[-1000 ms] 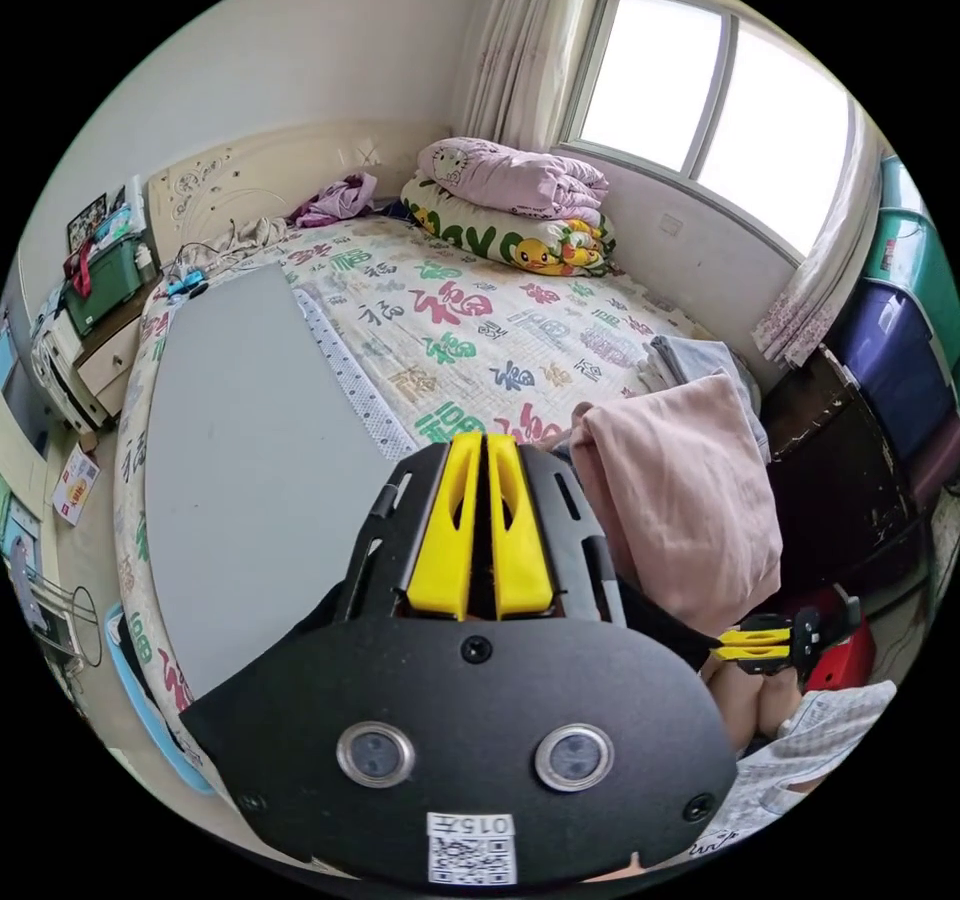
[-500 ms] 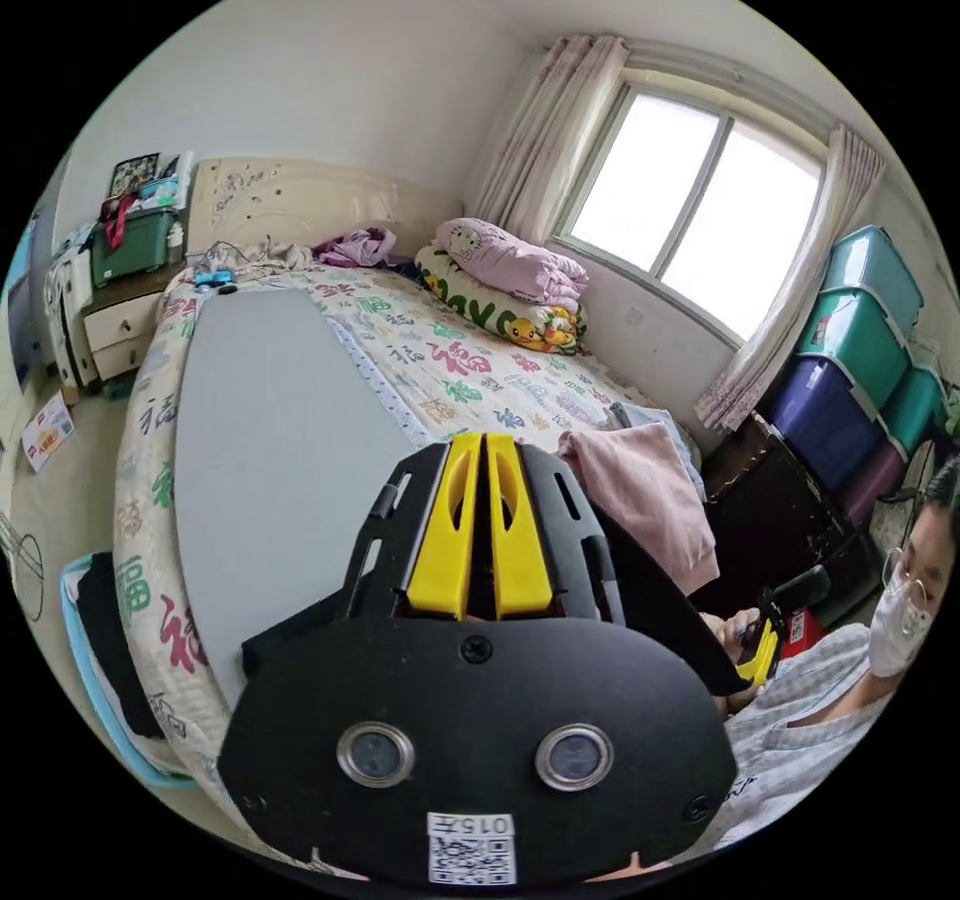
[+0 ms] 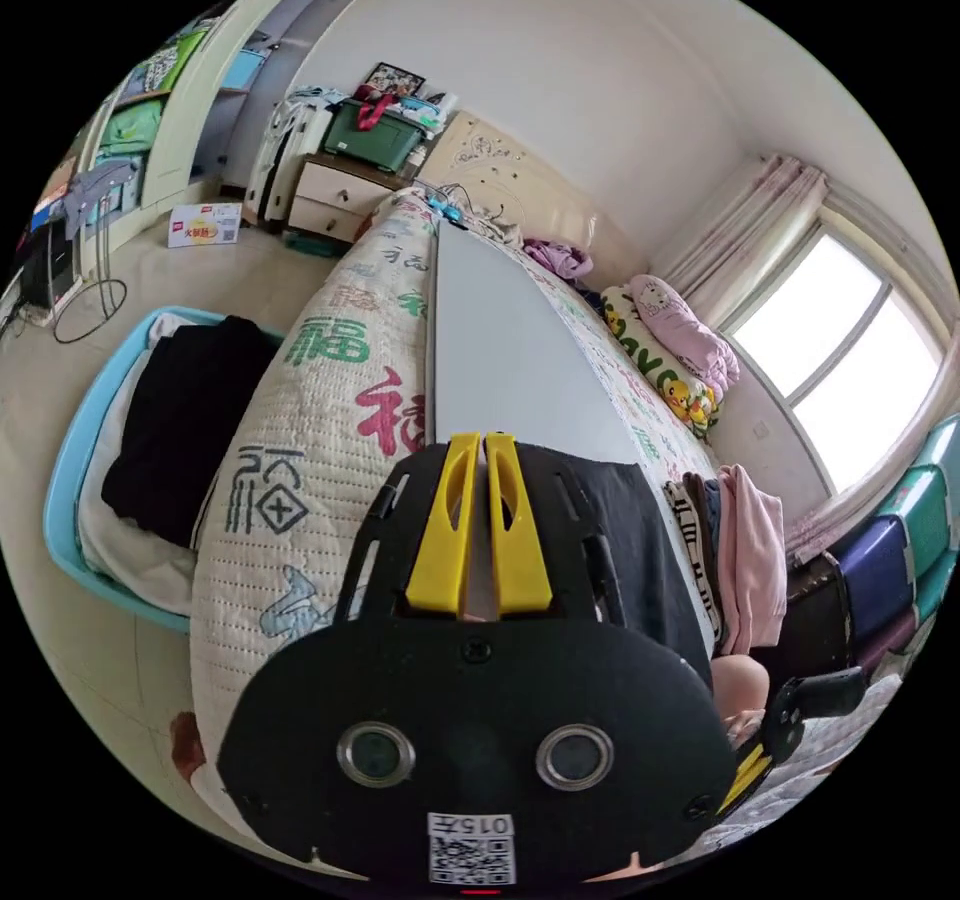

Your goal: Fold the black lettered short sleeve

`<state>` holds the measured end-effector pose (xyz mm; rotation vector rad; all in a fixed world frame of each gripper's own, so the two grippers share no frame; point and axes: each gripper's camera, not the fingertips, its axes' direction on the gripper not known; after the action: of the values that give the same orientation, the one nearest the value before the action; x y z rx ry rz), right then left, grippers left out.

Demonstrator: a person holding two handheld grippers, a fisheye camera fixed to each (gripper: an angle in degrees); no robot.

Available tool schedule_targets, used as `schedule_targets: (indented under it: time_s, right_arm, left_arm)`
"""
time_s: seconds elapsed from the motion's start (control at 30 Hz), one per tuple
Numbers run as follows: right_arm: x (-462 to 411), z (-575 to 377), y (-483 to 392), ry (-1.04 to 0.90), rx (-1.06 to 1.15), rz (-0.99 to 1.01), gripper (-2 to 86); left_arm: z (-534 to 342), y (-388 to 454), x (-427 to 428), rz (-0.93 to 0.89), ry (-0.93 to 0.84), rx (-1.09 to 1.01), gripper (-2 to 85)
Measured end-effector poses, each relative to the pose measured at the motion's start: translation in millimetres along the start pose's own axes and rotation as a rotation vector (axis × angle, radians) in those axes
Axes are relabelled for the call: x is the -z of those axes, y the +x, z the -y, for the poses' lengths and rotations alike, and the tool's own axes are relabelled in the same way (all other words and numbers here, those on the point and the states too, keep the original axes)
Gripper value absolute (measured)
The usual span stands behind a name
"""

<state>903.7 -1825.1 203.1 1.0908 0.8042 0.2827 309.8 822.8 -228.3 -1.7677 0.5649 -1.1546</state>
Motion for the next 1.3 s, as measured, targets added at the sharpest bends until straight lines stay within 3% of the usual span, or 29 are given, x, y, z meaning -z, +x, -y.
schedule_targets:
  time_s: [0.17,0.33,0.6,0.87,1.13,1.3]
  right_arm:
    - [-39,-13,20,-0.065,-0.031,0.045,0.0]
    - [-54,-30,28,-0.089,-0.051,0.065,0.1]
    - [-54,-57,26,-0.077,-0.014,0.048,0.2]
    - [-112,-76,54,-0.208,-0.092,0.025,0.3]
    - [-112,-97,72,-0.195,-0.15,0.089,2.3]
    - [-71,-112,42,-0.122,-0.03,0.099,2.3]
  left_arm:
    - [17,-4,17,-0.082,-0.058,0.027,7.9]
    - [32,31,-29,-0.054,-0.211,-0.053,6.5]
    - [52,80,-14,0.05,-0.164,-0.155,2.6]
    - [43,96,-37,0.205,-0.255,-0.22,2.7]
    - [37,124,-32,0.324,-0.272,-0.273,5.9]
    - [24,125,15,0.29,-0.225,-0.213,6.6]
